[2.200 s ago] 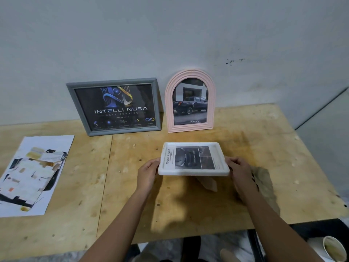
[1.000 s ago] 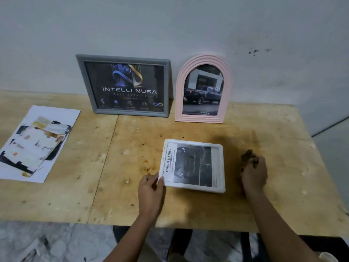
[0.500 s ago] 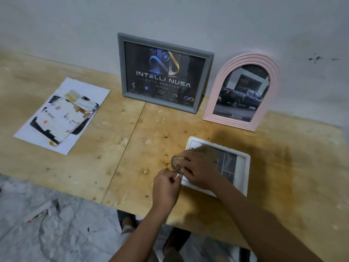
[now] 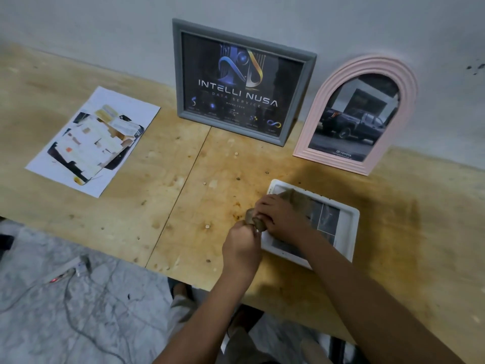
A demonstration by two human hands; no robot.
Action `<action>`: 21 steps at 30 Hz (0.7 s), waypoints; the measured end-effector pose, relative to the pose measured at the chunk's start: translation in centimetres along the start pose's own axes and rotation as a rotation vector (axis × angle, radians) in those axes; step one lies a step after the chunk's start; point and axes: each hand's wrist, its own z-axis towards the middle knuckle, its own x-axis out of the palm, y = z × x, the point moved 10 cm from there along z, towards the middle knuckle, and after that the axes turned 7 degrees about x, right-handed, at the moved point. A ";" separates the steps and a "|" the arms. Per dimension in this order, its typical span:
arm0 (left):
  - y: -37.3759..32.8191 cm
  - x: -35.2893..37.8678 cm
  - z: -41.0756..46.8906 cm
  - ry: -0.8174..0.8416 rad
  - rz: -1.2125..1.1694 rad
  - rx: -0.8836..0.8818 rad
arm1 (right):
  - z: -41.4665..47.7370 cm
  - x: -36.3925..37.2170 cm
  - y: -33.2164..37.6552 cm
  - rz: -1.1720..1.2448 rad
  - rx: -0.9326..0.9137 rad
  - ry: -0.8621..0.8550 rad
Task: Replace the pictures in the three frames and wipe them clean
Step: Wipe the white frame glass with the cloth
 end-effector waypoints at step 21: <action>-1.3 1.6 0.7 -0.060 0.017 0.091 | 2.6 -4.4 -3.3 -0.019 0.137 -0.165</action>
